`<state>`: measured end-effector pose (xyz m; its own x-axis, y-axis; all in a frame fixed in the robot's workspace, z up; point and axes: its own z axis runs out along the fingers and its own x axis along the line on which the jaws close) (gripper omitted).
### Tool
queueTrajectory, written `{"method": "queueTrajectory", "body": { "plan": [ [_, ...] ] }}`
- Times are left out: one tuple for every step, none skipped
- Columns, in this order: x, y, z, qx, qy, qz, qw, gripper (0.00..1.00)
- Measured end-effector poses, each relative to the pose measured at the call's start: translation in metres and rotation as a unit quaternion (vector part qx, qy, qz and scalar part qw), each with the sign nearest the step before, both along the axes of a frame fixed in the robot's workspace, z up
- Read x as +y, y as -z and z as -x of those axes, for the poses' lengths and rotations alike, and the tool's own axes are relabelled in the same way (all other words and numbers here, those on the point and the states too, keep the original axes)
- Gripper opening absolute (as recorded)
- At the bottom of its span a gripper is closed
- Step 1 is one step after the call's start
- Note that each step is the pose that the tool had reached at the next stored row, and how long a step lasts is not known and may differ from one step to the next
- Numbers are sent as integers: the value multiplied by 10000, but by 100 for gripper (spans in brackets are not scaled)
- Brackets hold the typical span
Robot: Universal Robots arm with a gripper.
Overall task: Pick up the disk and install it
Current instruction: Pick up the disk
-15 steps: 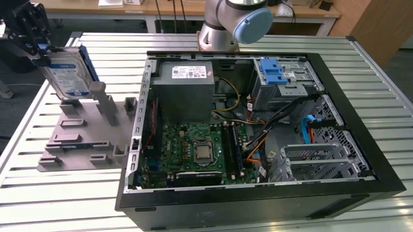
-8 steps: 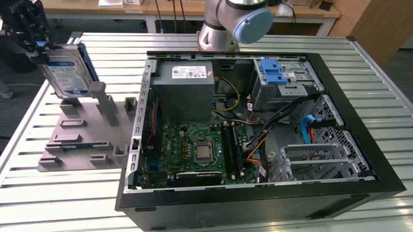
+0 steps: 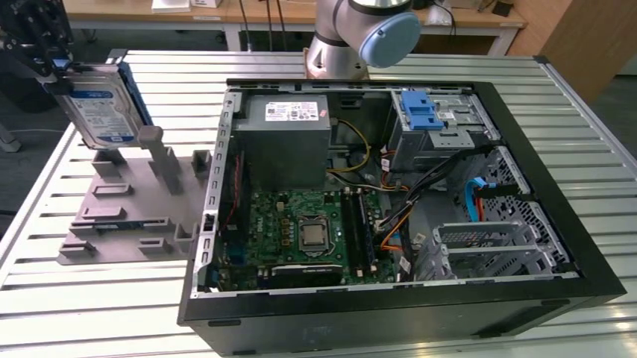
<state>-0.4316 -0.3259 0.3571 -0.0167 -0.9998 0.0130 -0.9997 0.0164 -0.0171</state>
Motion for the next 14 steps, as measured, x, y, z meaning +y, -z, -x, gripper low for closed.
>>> {"method": "queueTrajectory", "body": {
  "plan": [
    [0, -8, 0, 0, 0, 0, 10000, 36],
    [1, -16, 0, 0, 0, 0, 10000, 36],
    [1, -24, 0, 0, 0, 0, 10000, 36],
    [2, -32, 0, 0, 0, 0, 10000, 36],
    [2, -40, 0, 0, 0, 0, 10000, 36],
    [3, -48, 0, 0, 0, 0, 10000, 36],
    [3, -56, 0, 0, 0, 0, 10000, 36],
    [4, -64, 0, -1, 0, 0, 10000, 36],
    [4, -72, 0, -1, 0, 0, 10000, 36],
    [5, -81, 0, -1, 0, 0, 10000, 36],
    [5, -89, 0, -1, 0, 0, 10000, 36],
    [5, -99, 0, -1, 0, 0, 10000, 36],
    [6, -108, 0, -1, 0, 0, 10000, 36],
    [6, -117, 1, -1, 0, 0, 10000, 36]
  ]
}}
